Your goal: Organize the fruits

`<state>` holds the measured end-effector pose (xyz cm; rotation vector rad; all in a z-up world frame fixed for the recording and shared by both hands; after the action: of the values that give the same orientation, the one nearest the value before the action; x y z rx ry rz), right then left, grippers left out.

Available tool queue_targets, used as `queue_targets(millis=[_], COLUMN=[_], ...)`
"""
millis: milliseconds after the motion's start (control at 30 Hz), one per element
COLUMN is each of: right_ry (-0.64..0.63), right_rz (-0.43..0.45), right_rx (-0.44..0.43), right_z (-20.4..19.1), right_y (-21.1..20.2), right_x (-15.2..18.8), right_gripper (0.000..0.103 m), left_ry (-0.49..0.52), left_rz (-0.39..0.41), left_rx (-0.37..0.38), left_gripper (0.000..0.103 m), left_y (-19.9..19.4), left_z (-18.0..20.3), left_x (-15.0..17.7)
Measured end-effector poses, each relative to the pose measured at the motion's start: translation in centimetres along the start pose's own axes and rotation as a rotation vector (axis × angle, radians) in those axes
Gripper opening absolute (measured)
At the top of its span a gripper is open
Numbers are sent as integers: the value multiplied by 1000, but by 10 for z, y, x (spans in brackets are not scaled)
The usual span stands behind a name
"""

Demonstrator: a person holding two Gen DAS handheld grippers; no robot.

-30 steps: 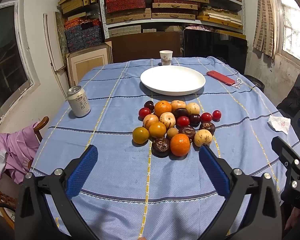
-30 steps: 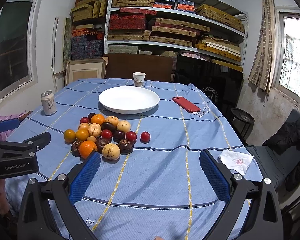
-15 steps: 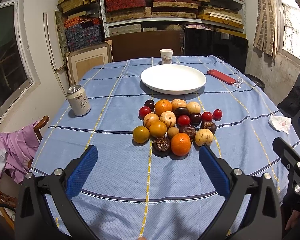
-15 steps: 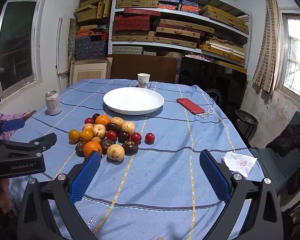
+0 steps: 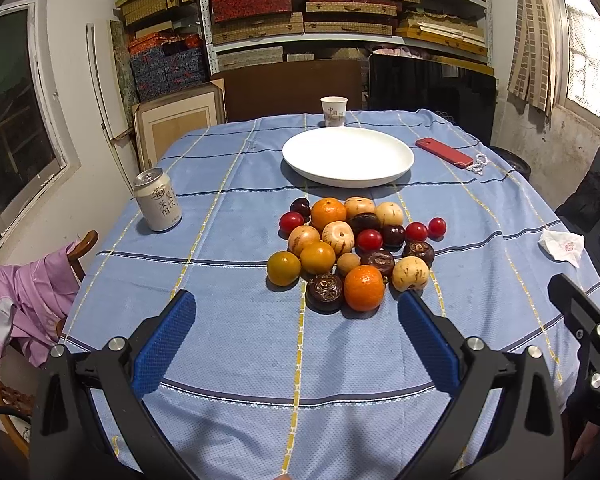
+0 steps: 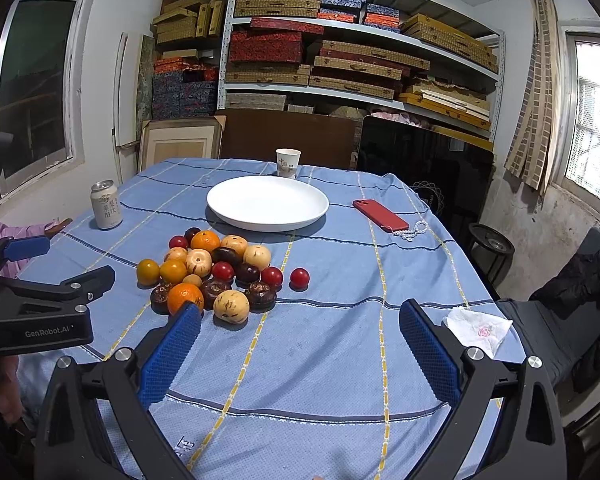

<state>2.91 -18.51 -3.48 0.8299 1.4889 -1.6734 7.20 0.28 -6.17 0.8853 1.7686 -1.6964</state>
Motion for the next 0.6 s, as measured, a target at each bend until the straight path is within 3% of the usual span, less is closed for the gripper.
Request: queue_targets(millis=[600], right_ry=[-2], right_rz=[0], right_rx=[-1], right_z=[-2], right_y=[2], right_x=[1], right_gripper=[100], left_ry=[3], left_rz=[-5], left_rx=[-1], left_gripper=[99], left_y=[3], left_z=[-1], left_x=[3])
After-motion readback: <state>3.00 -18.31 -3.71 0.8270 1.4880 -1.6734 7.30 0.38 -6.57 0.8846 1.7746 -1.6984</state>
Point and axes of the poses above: each gripper's, at about its wrist camera, not at the fingertips, and y roughly the way its jaws point, z to its right, x to its underside, the point moved 10 cm from there along y, roughly the way its jaws point, and after that the axes turned 2 degrees about -y, right-handed, at the moved point
